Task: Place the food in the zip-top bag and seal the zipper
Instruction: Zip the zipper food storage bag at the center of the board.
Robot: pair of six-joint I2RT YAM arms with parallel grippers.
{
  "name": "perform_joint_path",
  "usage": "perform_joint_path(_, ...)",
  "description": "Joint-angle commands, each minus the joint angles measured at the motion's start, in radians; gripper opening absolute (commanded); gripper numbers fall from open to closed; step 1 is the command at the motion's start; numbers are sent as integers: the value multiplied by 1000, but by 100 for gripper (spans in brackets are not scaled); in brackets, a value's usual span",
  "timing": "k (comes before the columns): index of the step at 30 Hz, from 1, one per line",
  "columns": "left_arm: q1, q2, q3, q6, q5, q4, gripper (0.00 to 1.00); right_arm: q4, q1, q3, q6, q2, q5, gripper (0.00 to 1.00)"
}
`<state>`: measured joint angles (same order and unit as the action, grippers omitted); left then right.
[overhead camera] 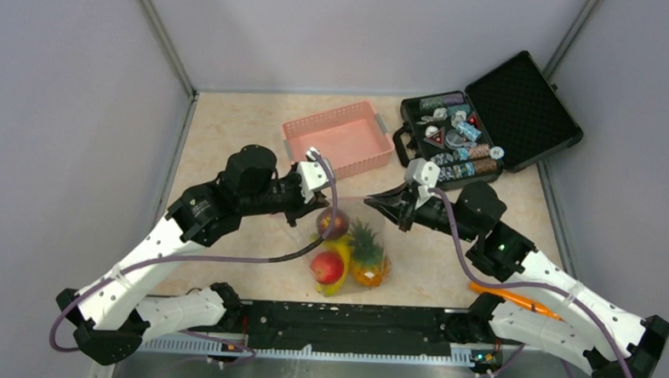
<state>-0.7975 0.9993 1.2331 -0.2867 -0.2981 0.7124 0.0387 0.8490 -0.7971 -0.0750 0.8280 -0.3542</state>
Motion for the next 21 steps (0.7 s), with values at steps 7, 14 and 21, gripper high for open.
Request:
perform_joint_path(7, 26, -21, 103, -27, 70, 106, 0, 120, -1, -7, 44, -94, 143, 0)
perform_joint_path(14, 26, -43, 104, -30, 111, 121, 0, 89, -1, 14, 65, -107, 245, 0)
perform_joint_path(21, 28, -65, 54, -6, 161, 139, 0, 74, -24, 17, 109, -101, 310, 0)
